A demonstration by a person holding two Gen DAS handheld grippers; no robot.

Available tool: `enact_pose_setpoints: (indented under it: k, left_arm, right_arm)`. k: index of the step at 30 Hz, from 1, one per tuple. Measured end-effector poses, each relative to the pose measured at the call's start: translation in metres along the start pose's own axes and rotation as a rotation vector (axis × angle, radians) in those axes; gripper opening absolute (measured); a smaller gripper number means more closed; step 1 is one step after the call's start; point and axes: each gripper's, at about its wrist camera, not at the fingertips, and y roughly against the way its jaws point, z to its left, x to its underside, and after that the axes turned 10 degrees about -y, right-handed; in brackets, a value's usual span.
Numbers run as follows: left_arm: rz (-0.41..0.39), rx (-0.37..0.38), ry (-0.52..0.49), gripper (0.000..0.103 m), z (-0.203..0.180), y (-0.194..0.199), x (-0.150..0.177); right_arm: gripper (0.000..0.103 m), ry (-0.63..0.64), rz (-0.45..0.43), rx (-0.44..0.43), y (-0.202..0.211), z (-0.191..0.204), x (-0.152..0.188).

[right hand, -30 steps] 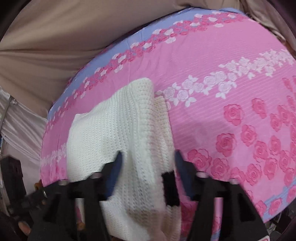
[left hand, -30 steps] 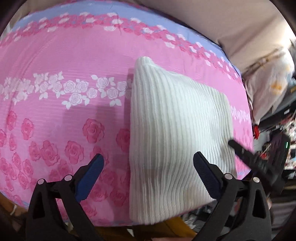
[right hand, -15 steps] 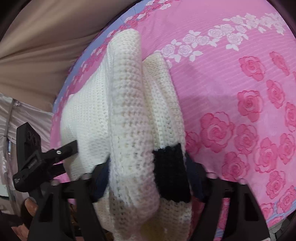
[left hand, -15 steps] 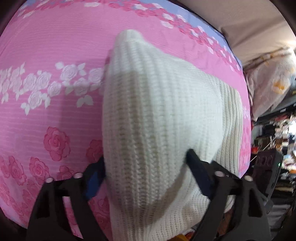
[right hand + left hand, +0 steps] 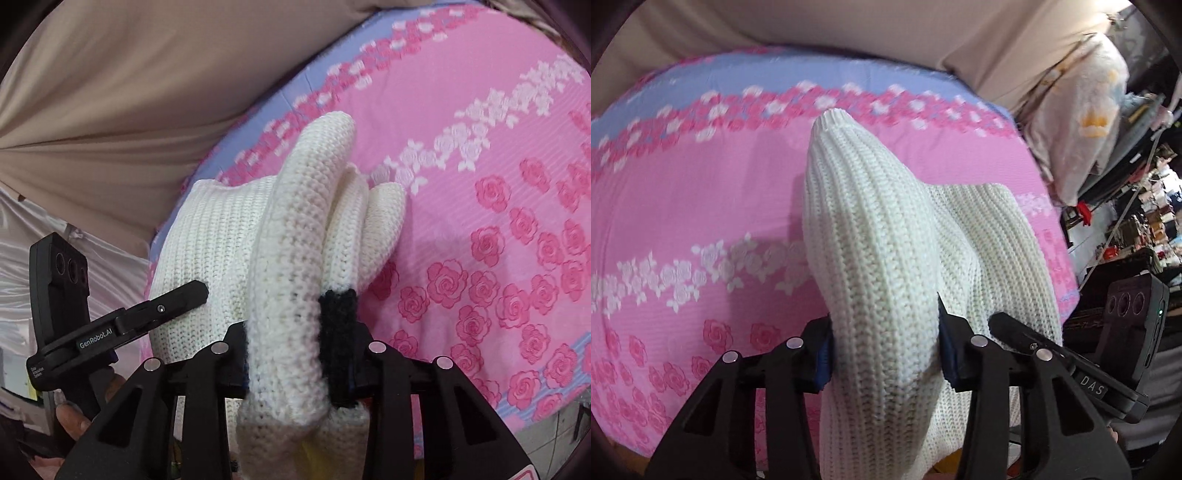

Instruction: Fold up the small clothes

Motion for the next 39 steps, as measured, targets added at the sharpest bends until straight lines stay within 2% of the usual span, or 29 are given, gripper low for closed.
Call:
enact_pose_setpoints:
  k: [3,6,10,12,16,19,21,24,25,26,28,29,32,36,39]
  left_arm:
    - [-0.049,0.03,-0.037,0.043,-0.013,0.022,-0.012]
    - [-0.126,0.058,-0.077,0.043,-0.024,0.054,-0.027]
    - [-0.239,0.074,-0.111,0.043,-0.026,0.103,-0.046]
    - [-0.311,0.054,-0.142,0.043,-0.021,0.138,-0.055]
    - [-0.401,-0.001,-0.158,0.044,0.003,0.187,-0.065]
    - [-0.424,-0.06,-0.136,0.045,0.038,0.204,-0.067]
    - [-0.407,-0.099,-0.097,0.047,0.073,0.196,-0.062]
    - [-0.338,-0.145,-0.012,0.061,0.133,0.152,-0.046]
    - [-0.319,-0.171,0.02,0.065,0.154,0.133,-0.035]
    - [-0.269,-0.255,0.082,0.065,0.185,0.1,-0.018]
    - [-0.162,-0.343,0.154,0.061,0.219,0.065,0.007]
    - [-0.115,-0.359,0.203,0.058,0.234,0.052,0.025]
    - [-0.137,-0.342,0.266,0.06,0.242,0.055,0.055]
    - [-0.147,-0.345,0.274,0.066,0.233,0.059,0.054]
    - [-0.117,-0.323,0.274,0.075,0.228,0.043,0.044]
  right_arm:
    - [0.034,0.014,-0.065,-0.024,0.037,0.003,-0.004]
    - [0.034,0.063,-0.142,-0.045,0.068,0.026,-0.008]
    - [0.034,0.163,-0.24,-0.101,0.102,0.074,-0.02]
    - [0.034,0.22,-0.28,-0.141,0.114,0.103,-0.023]
    - [0.034,0.305,-0.294,-0.205,0.113,0.161,-0.033]
    - [0.034,0.316,-0.244,-0.228,0.078,0.191,-0.036]
    - [0.035,0.309,-0.2,-0.235,0.046,0.196,-0.037]
    - [0.048,0.324,-0.107,-0.196,-0.032,0.187,-0.033]
    - [0.051,0.323,-0.094,-0.15,-0.06,0.176,-0.03]
    - [0.051,0.304,-0.067,-0.077,-0.093,0.159,-0.026]
    - [0.049,0.246,0.006,0.098,-0.14,0.122,-0.013]
    - [0.043,0.215,0.026,0.106,-0.146,0.109,-0.007]
    - [0.04,0.226,0.016,0.087,-0.134,0.103,0.013]
    - [0.035,0.347,0.01,0.093,-0.128,0.145,0.019]
    - [0.037,0.415,0.055,0.12,-0.154,0.164,0.014]
